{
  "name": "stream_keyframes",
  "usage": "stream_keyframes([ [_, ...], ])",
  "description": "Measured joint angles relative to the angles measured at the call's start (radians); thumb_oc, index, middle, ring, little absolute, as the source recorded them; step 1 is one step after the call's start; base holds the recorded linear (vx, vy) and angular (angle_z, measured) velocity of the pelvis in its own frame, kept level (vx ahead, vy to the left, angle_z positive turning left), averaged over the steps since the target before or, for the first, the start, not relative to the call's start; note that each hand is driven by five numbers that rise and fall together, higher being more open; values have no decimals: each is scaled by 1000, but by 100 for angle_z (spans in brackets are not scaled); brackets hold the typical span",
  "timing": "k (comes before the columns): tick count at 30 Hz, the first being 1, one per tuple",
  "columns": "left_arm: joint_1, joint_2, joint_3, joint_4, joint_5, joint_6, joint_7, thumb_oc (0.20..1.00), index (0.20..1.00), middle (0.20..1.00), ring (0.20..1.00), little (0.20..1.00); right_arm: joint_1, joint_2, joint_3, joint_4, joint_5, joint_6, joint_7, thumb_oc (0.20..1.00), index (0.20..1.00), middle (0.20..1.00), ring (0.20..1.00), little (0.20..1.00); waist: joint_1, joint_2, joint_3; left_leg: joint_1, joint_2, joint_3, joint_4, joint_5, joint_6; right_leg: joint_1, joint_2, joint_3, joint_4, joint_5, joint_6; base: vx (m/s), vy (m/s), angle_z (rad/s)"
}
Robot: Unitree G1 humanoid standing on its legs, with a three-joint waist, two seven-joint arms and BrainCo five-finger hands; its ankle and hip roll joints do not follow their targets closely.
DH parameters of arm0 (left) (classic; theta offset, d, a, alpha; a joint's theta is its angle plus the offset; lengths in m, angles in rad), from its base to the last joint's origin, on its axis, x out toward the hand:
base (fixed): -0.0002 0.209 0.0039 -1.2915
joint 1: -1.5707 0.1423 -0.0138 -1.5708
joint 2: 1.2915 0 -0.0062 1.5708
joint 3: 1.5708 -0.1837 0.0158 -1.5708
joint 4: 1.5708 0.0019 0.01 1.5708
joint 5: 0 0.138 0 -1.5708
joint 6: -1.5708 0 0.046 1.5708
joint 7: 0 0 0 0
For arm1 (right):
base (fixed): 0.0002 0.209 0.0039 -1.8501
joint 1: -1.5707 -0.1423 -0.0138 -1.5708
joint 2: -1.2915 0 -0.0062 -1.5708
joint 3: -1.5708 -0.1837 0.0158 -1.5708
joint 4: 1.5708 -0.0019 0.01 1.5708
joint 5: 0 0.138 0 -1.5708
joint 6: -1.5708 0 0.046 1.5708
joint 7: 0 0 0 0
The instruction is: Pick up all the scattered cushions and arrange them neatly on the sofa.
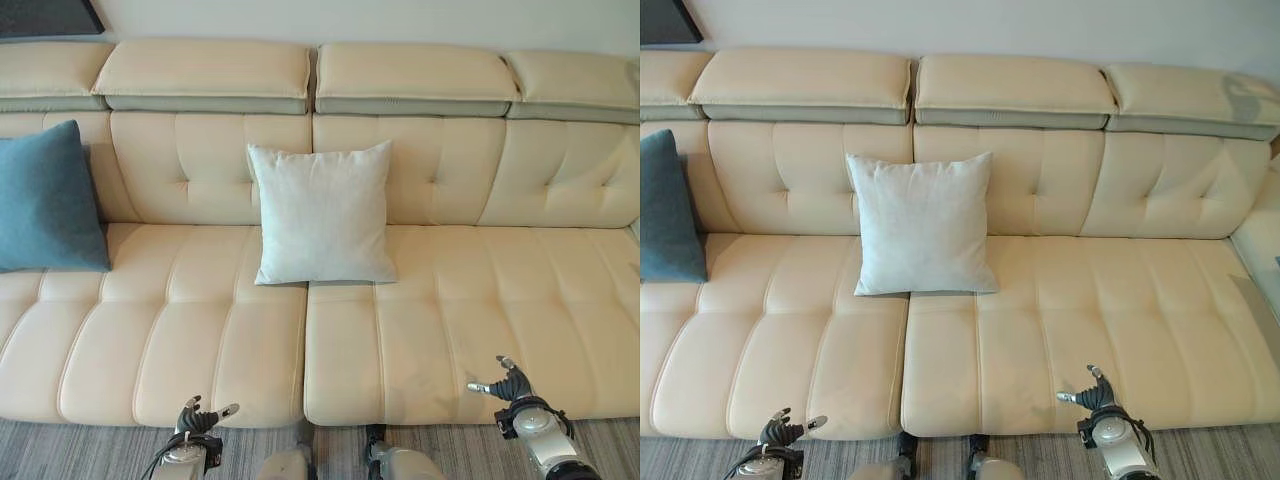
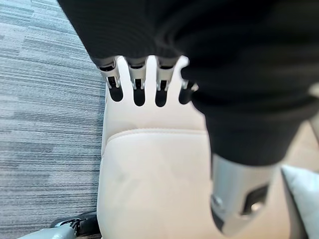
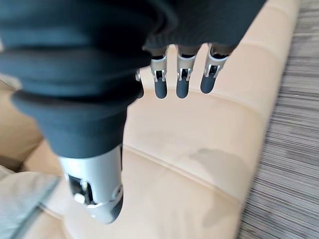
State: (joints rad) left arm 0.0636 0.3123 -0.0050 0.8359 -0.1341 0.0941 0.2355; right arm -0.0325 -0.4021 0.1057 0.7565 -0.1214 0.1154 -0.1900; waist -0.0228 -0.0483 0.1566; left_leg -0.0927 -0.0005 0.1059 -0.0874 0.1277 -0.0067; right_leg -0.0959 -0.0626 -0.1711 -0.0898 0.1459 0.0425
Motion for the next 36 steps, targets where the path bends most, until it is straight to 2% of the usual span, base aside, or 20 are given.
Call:
stream_keyframes([
  [2,-5,2,0,-1,-1,0,3,1000,1000,1000,1000,1000,-8,15,-2,52,5,-6,-7,1000,1000,1000,1000,1000,-1,2,-2,9,3,24,6,6,25,1,-4,7,0,-15,19,-149,-17,-29],
  [4,-5,2,3,-3,-2,-2,4,1000,1000,1000,1000,1000,-21,29,0,75,10,-3,-5,1000,1000,1000,1000,1000,2,27,5,-1,29,31,-1,11,57,-7,8,-7,34,-41,41,-156,-70,-16],
  [5,-4,2,3,-11,-2,-3,4,1000,1000,1000,1000,1000,-28,36,-1,85,20,-4,-5,1000,1000,1000,1000,1000,2,39,6,-2,44,28,-1,11,60,-38,12,-15,126,-74,28,-115,-97,-2],
  [6,-5,2,-1,-13,-3,-11,3,1000,1000,1000,1000,1000,-24,45,0,99,43,-6,-4,1000,1000,1000,1000,1000,-1,53,2,-7,68,33,3,19,62,-67,8,-14,319,-185,36,-108,-122,-2],
  [7,-4,7,-1,-11,-3,-14,3,1000,1000,1000,1000,1000,-18,51,0,101,52,-5,-4,1000,1000,1000,1000,1000,1,48,-3,-6,71,32,6,19,62,-52,-3,-9,388,-235,44,-126,-145,-2],
  [10,10,13,5,-7,-5,-16,1,1000,1000,1000,1000,1000,-14,54,-4,98,68,-7,-4,1000,1000,1000,1000,1000,3,25,-16,-8,66,30,7,36,42,57,-30,24,351,-321,77,-200,-156,-3],
  [11,8,7,5,-3,-6,-17,1,1000,1000,1000,1000,1000,-14,49,-3,99,74,-7,-4,1000,1000,1000,1000,1000,2,26,-19,-11,73,25,8,60,29,98,-9,46,260,-308,23,-400,-286,-1],
  [13,13,-13,-2,-1,-22,-18,-1,1000,1000,1000,1000,1000,-17,33,1,86,76,-5,-4,1000,1000,1000,1000,1000,6,72,-24,-16,118,28,8,87,3,118,42,44,187,-255,-15,-365,-271,-19],
  [15,22,-15,1,-3,-26,-18,-2,1000,1000,1000,1000,1000,-10,32,0,62,76,-5,-5,1000,1000,1000,1000,1000,11,86,-33,-16,143,42,10,96,-12,140,74,60,132,-231,-29,-407,-294,-20],
  [16,39,-20,2,-23,-26,-19,-2,1000,1000,1000,1000,1000,-9,23,0,42,77,-5,-5,1000,1000,1000,1000,1000,14,102,-33,-36,166,35,32,122,-46,139,106,55,124,-212,-49,-392,-261,-4],
  [18,40,-18,2,-56,-27,-20,-3,1000,1000,1000,1000,1000,4,19,-4,7,82,-6,-6,1000,1000,1000,1000,1000,10,88,-25,-51,177,16,35,172,-97,125,106,52,130,-211,-64,-368,-212,5],
  [19,42,-20,3,-58,-41,-20,-5,1000,1000,1000,1000,1000,3,19,-3,3,84,-7,-6,1000,1000,1000,1000,1000,15,81,-19,-59,178,7,35,235,-145,126,114,37,131,-202,-74,-335,-157,19],
  [21,46,-25,-9,-60,-42,-19,-10,1000,1000,1000,1000,1000,8,7,-1,-8,85,-6,-8,1000,1000,1000,1000,1000,7,76,-9,-62,164,-15,40,253,-161,121,111,29,133,-190,-98,-281,-123,17],
  [23,46,-24,-12,-70,-42,-18,-11,1000,1000,1000,1000,1000,11,1,-3,-12,85,-5,-11,1000,1000,1000,1000,1000,6,57,9,-47,136,-30,44,215,-187,111,99,36,128,-188,-129,-205,-82,-16],
  [24,55,-24,-9,-76,-42,-17,-14,1000,1000,1000,1000,1000,12,6,1,-26,85,-6,-9,1000,1000,1000,1000,1000,14,41,8,-20,91,-37,103,117,-153,97,74,58,118,-159,-153,-140,-37,-36],
  [25,58,-25,-7,-76,-42,-17,-16,1000,1000,1000,1000,1000,13,10,0,-37,85,-7,-8,1000,1000,1000,1000,1000,14,30,11,-4,69,-35,120,62,-130,99,66,65,106,-152,-143,-103,-8,-23],
  [26,54,-26,-6,-78,-42,-16,-20,1000,1000,1000,1000,1000,12,9,-1,-42,85,-6,-6,1000,1000,1000,1000,1000,3,49,10,53,47,-37,87,29,-97,98,67,65,89,-133,-121,-90,3,0],
  [30,43,-33,2,-107,-42,-17,-25,1000,1000,1000,1000,1000,8,21,1,-41,85,-5,-4,1000,1000,1000,1000,1000,6,60,29,99,53,-43,42,6,-63,95,79,89,51,-104,-91,-54,47,-23],
  [33,53,-50,0,-125,-42,-16,-34,1000,1000,1000,1000,1000,33,15,-1,-39,84,-5,-5,1000,1000,1000,1000,1000,1,96,25,125,61,-50,-3,-62,-31,119,86,84,2,-69,-70,-49,75,-14],
  [36,43,-47,-3,-125,-41,-15,-38,1000,1000,1000,1000,1000,64,33,-7,-42,84,-4,-3,1000,1000,1000,1000,1000,-17,93,24,120,33,-49,-3,-68,-23,115,55,79,1,-55,-51,-45,113,-1],
])
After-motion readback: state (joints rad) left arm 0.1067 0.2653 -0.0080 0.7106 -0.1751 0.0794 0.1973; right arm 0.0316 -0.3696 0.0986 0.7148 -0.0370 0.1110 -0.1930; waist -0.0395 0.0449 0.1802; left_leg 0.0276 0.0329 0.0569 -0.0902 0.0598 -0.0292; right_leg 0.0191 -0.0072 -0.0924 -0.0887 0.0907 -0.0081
